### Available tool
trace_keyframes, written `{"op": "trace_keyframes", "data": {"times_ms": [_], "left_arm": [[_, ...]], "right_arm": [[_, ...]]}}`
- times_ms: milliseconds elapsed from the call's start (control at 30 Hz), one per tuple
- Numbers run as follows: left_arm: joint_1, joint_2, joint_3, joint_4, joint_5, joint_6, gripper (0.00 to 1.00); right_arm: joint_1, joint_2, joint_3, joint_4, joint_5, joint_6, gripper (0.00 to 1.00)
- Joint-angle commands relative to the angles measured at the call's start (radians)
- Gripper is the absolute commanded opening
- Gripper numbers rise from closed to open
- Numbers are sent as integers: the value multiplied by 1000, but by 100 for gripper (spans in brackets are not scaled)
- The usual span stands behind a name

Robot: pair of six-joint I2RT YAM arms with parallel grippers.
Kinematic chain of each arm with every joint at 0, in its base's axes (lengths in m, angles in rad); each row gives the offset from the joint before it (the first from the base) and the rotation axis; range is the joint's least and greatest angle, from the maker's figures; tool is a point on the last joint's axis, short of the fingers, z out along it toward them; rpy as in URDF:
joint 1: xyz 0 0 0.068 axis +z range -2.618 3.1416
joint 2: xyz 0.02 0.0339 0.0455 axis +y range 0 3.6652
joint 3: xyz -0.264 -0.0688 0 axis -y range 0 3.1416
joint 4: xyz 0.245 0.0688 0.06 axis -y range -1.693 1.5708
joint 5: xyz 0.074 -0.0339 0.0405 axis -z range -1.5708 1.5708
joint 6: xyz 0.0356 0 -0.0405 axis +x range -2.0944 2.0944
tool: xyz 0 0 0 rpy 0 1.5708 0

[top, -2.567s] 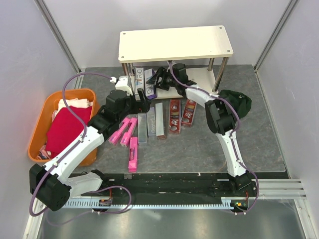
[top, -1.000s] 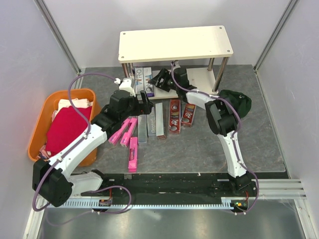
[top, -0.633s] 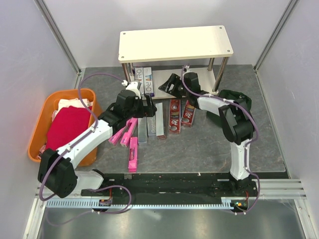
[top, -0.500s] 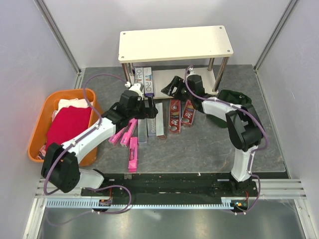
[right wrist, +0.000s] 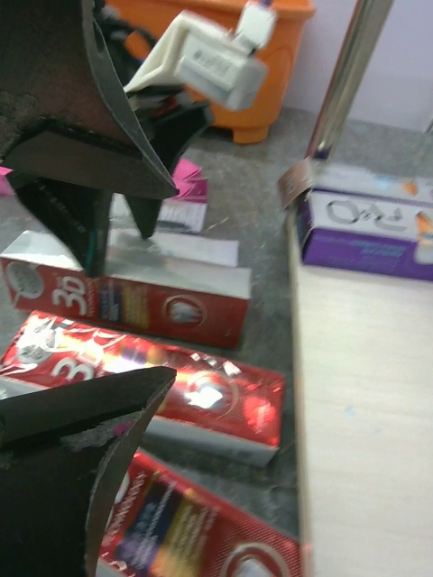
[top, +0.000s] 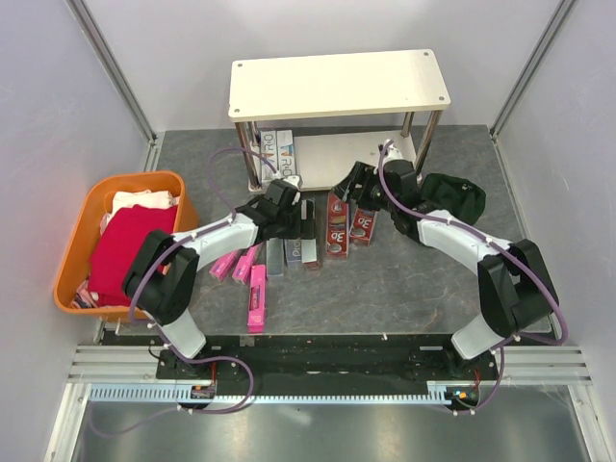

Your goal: Place and organize the toothpastes onto the shelf

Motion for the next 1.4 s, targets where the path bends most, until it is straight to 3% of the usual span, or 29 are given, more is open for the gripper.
{"op": "trace_keyframes", "data": {"times_ms": [0,433,533,667,767,1067,1367], "left_arm": [[-11,43,64,46,37,-20,87],[-51,135,168,15,24,-20,81],[-57,162,191,-5,22,-7,67],[-59,166,194,-14,37,-16,41],[-60,141,179,-5,39,-20,34],[-46,0,72,101,62,-51,32],[49,-164,-59,260,237,-86,33]], "right_arm": [[1,-45,-48,-38,10,-34,83],[-4,-74,-119,-43,-21,-28,83],[-5,-86,-129,-48,-18,-34,83],[-10,-100,-148,-51,-19,-35,83],[-11,-110,-162,-52,-24,-37,83],[-11,-140,-188,-40,-93,-46,83],[-11,-140,-214,44,-217,-32,83]]}}
